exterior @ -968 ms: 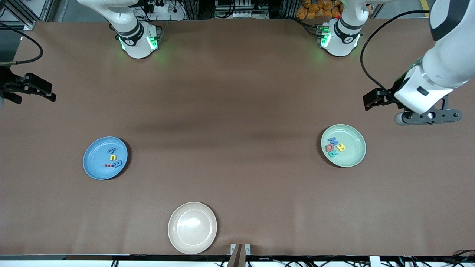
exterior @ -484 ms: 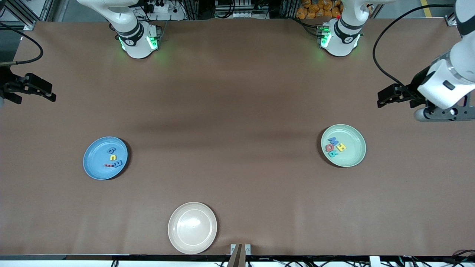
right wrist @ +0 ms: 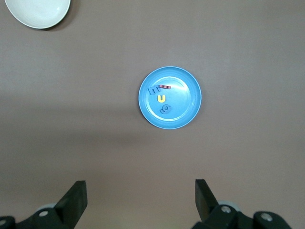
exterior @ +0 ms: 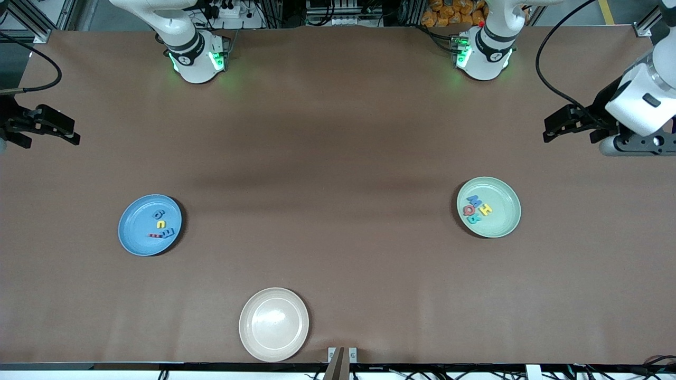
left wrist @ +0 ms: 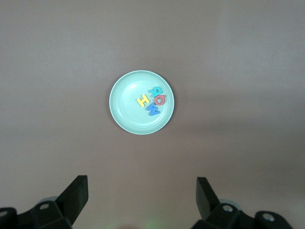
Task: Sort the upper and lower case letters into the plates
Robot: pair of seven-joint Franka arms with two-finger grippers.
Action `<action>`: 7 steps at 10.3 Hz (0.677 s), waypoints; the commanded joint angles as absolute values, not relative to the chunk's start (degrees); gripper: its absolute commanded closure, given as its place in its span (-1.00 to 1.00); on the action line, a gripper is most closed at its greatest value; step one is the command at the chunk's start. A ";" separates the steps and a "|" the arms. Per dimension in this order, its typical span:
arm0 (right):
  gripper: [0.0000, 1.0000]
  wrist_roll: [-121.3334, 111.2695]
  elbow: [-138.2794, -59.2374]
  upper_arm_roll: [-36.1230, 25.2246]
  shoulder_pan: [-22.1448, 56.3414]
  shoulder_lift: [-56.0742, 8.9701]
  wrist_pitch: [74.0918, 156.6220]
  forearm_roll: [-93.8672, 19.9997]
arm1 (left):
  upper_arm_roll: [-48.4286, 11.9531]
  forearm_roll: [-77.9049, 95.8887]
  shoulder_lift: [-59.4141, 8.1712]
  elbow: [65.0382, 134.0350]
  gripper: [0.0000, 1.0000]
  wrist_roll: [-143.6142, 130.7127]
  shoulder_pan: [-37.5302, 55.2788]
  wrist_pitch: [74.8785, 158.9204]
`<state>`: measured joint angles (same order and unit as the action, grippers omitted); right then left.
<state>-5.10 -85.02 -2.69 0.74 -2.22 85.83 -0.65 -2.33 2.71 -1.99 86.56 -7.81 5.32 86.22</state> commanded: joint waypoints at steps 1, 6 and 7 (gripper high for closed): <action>-1.00 -4.66 -84.81 -1.93 -0.26 -2.37 85.78 -0.62 | -1.41 4.22 2.19 90.78 -1.00 -6.42 5.71 87.19; -1.00 -4.75 -84.81 -1.93 -0.26 -2.72 85.78 -0.62 | -1.32 1.34 3.87 91.15 -1.00 -0.98 5.01 87.01; -1.00 -4.66 -84.81 -1.93 -0.26 -2.72 85.78 -0.62 | -1.32 1.06 4.04 91.14 -1.00 -0.97 4.57 87.10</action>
